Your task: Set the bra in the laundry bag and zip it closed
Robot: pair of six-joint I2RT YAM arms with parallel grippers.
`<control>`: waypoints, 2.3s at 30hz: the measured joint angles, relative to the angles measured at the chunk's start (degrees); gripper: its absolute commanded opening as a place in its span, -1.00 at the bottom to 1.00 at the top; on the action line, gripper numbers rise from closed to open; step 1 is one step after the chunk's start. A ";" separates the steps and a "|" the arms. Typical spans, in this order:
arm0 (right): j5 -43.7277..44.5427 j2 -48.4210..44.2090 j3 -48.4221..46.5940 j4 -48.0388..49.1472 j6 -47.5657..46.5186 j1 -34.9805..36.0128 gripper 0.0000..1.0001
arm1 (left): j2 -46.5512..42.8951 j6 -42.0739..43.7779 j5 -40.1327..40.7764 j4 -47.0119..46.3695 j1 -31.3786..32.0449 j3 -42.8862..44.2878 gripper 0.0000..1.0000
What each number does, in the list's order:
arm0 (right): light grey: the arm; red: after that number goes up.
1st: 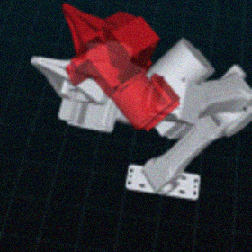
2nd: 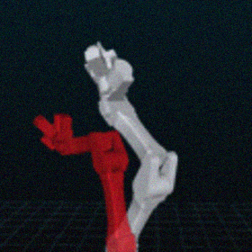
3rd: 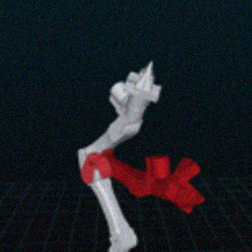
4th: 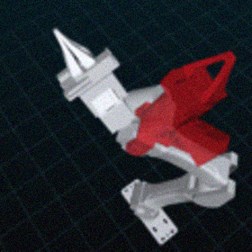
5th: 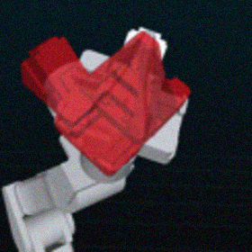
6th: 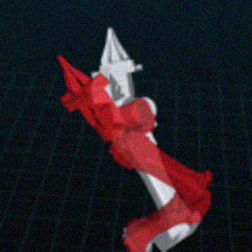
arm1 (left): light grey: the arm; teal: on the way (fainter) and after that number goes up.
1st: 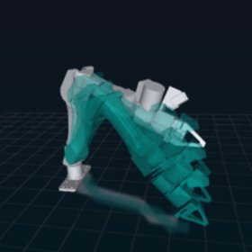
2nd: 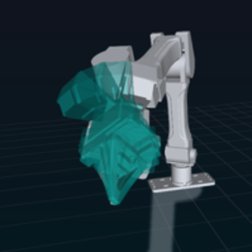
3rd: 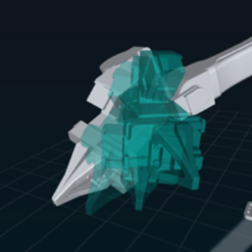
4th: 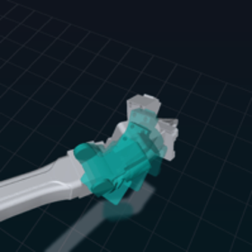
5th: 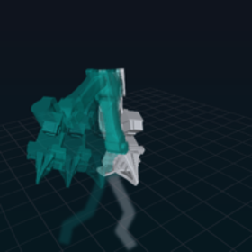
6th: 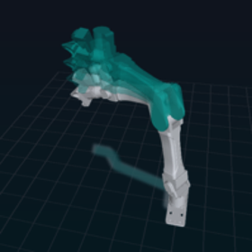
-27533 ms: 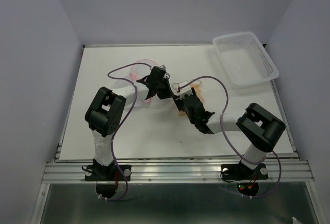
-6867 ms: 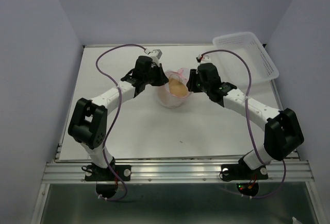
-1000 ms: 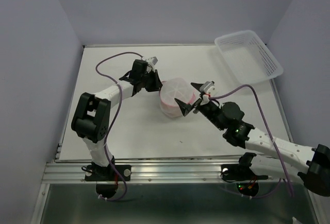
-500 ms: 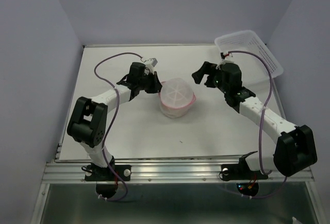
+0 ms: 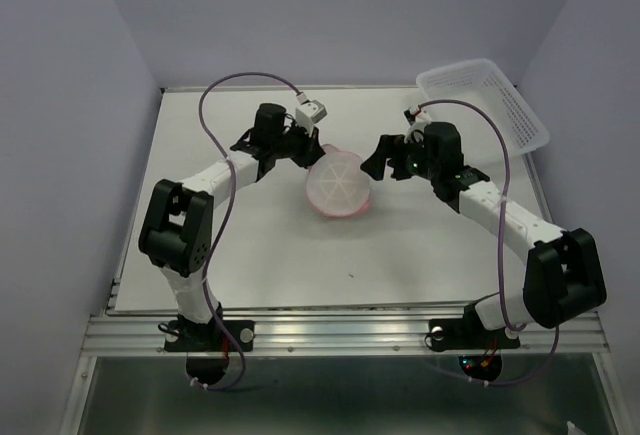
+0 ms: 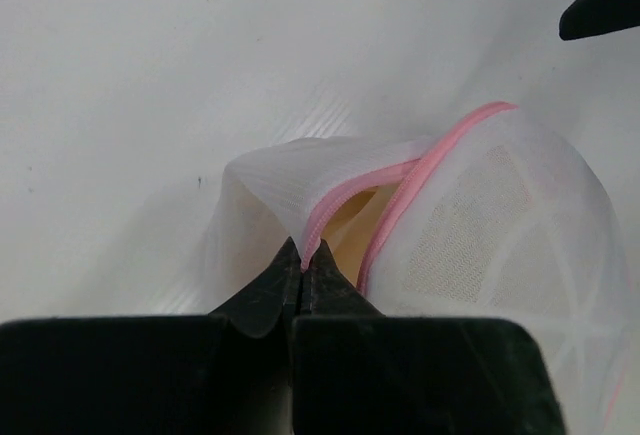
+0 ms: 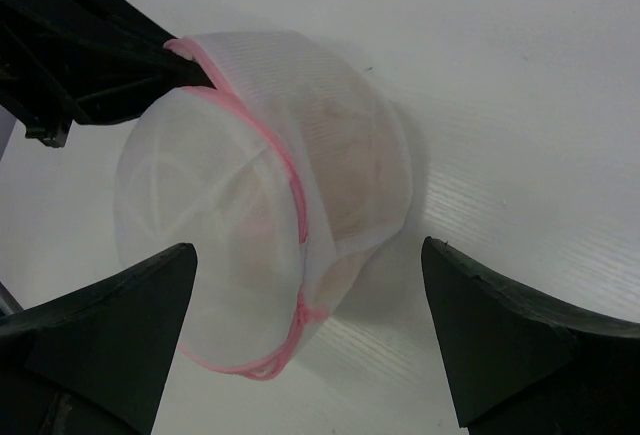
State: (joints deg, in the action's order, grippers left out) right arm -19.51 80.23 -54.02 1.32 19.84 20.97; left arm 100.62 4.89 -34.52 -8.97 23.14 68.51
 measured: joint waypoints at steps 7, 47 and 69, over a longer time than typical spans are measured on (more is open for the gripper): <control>-5.77 1.75 -4.72 -1.14 -6.73 0.00 1.00 | 6.34 19.58 -8.31 10.38 0.07 11.37 -1.00; -24.22 20.22 -20.28 -19.98 -28.57 0.00 -0.99 | 15.91 35.30 -15.15 28.98 1.57 24.52 -0.81; -16.65 14.45 -12.09 -8.24 5.44 -5.57 -0.99 | 8.31 4.13 -6.64 13.33 -4.33 23.69 0.98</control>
State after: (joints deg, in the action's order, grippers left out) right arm -36.16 94.67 -66.11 -6.92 25.28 15.40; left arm 108.92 9.02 -41.17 4.36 18.81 92.20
